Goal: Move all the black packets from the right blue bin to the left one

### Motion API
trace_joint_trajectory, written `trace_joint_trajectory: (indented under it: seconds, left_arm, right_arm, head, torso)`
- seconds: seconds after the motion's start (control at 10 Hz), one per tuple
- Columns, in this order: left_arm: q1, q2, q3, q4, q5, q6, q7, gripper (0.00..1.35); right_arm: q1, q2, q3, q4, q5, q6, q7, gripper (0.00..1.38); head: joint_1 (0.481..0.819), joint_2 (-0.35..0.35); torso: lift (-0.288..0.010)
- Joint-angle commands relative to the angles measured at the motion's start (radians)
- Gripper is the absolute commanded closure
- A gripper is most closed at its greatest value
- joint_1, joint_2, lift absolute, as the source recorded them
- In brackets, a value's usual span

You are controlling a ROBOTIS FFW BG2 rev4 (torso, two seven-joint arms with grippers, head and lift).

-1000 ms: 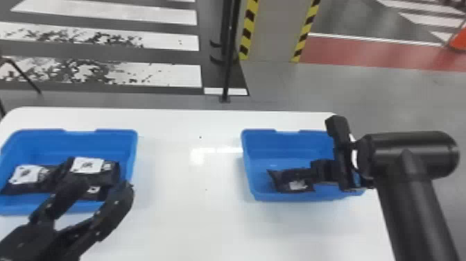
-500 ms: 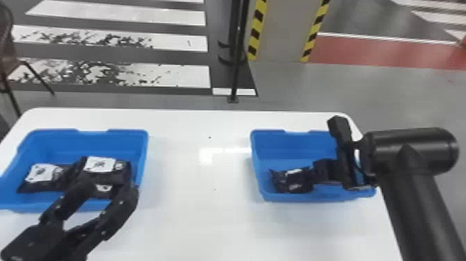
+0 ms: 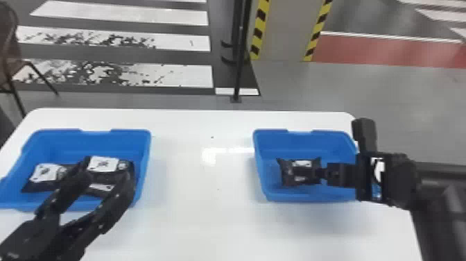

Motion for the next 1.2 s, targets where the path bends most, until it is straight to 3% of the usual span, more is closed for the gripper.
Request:
trace_joint_trajectory:
  seconds: [0.0, 0.3, 0.6, 0.9, 1.1]
  left_arm:
    - [0.001, -0.002, 0.0, -0.001, 0.0, -0.019, 0.0, 0.24]
    - [0.001, -0.003, -0.008, 0.002, -0.014, -0.046, 0.002, 0.24]
    - [-0.004, -0.005, -0.014, 0.012, -0.014, -0.044, 0.002, 0.24]
    - [-0.019, -0.005, -0.026, 0.014, 0.006, -0.051, 0.002, 0.24]
    - [-0.041, 0.003, -0.056, 0.053, 0.078, -0.071, 0.002, 0.23]
  right_arm:
    - [0.049, 0.002, -0.052, -0.028, -0.102, -0.132, 0.002, 1.11]
    - [0.064, 0.002, -0.064, -0.033, -0.263, -0.338, 0.086, 1.11]
    - [0.054, 0.003, -0.004, -0.035, -0.377, -0.478, 0.2, 1.11]
    - [-0.02, -0.001, 0.155, 0.055, -0.541, -0.524, 0.296, 1.11]
    - [-0.057, -0.004, 0.299, 0.114, -0.678, -0.529, 0.327, 1.11]
  head:
    - [0.695, -0.128]
    - [0.695, -0.101]
    - [0.695, -0.053]
    - [0.695, 0.034]
    - [0.695, 0.098]
  torso:
    - [-0.14]
    - [-0.14]
    - [-0.14]
    - [-0.14]
    - [-0.14]
